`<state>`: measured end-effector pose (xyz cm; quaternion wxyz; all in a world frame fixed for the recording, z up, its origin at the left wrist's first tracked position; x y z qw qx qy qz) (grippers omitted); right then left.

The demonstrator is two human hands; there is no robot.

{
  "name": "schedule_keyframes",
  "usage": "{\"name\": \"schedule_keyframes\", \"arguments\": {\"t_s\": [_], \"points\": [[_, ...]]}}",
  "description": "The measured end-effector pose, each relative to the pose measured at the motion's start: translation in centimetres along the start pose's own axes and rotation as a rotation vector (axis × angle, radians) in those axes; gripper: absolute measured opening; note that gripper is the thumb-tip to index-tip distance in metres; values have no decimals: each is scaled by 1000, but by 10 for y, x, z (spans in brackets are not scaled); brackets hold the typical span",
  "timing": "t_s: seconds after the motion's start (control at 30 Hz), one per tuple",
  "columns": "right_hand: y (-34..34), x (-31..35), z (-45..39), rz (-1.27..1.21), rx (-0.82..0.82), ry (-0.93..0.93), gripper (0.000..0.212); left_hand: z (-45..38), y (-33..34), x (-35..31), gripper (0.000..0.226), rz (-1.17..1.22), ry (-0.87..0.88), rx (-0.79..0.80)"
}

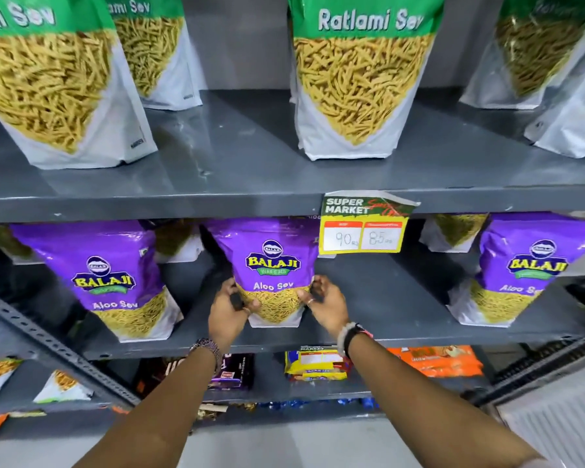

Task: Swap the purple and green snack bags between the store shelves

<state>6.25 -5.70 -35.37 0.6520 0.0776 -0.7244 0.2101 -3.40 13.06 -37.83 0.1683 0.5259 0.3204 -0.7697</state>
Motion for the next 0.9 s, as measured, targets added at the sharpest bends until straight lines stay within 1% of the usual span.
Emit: {"name": "schedule_keyframes", "arguments": {"t_s": [0.13, 0.37, 0.6, 0.77, 0.83, 0.9], "points": [[-39, -4, -1, 32, -73, 40, 26, 8, 38, -12, 55, 11, -10, 38], [-80, -11, 6, 55, -130, 74, 24, 20, 77, -20, 51, 29, -58, 60], [-89, -12, 7, 35, -130, 67, 22, 32, 83, -28, 50, -6, -67, 41], [-88, -18, 3, 46, -119, 75, 23, 35, 81, -31, 55, -26, -25, 56], [-87, -18, 2, 54, -109, 70, 27, 36, 81, -31, 56, -33, 3, 90], [-90, -17, 1, 66, -124, 73, 35, 40, 76, -31, 51, -26, 30, 55]]}}
Point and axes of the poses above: each hand's wrist, its own z-axis away from the middle knuckle, its own y-axis out of the palm, x = y × z, the point moved 4 cm from there along -z, towards the middle knuckle, and after that the axes turned 10 degrees about -y, right-handed, at the moved point
